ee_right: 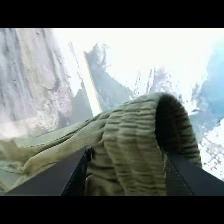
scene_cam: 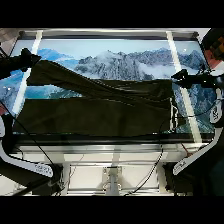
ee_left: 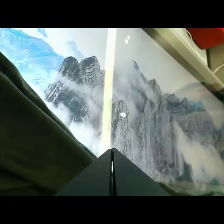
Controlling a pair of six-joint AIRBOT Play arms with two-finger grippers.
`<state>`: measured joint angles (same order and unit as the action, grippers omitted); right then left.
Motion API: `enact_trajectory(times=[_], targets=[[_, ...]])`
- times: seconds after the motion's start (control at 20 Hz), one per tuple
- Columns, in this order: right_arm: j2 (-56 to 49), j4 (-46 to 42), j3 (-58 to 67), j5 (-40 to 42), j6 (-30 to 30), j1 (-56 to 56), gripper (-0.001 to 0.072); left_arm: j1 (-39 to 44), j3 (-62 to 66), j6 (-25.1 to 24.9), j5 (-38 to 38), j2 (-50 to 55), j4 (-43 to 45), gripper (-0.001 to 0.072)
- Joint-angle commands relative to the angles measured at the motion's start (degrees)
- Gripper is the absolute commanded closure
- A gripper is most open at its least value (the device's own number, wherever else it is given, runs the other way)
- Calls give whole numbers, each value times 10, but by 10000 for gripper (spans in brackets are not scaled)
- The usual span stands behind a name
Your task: Fold the clothes and pants, and hang the long-sleeved shirts on hangers.
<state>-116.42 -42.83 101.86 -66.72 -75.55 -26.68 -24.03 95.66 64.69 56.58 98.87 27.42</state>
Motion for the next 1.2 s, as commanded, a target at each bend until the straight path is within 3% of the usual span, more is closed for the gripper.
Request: enact_trajectory(times=[0.0,0.15,0.25,0.4,0.55,0.85,1.15], targets=[[-19,-45,20,-4,-19,7,221,0,0,-2,3,0,-5,686],[-26,-46,21,-19,-24,14,232,0,0,-2,3,0,-5,686],[-27,-49,21,-40,-12,26,306,0,0,-2,3,0,-5,686],[-25,-48,22,-58,1,40,677,-1,0,-2,1,0,-2,687],[-18,-61,42,-63,-24,37,689,-7,0,-2,-4,0,52,687],[-16,-239,153,-32,-250,-2,690,-12,0,68,-5,1,299,687],[-19,-261,153,-4,-257,8,665,-12,0,86,-6,2,365,686]])
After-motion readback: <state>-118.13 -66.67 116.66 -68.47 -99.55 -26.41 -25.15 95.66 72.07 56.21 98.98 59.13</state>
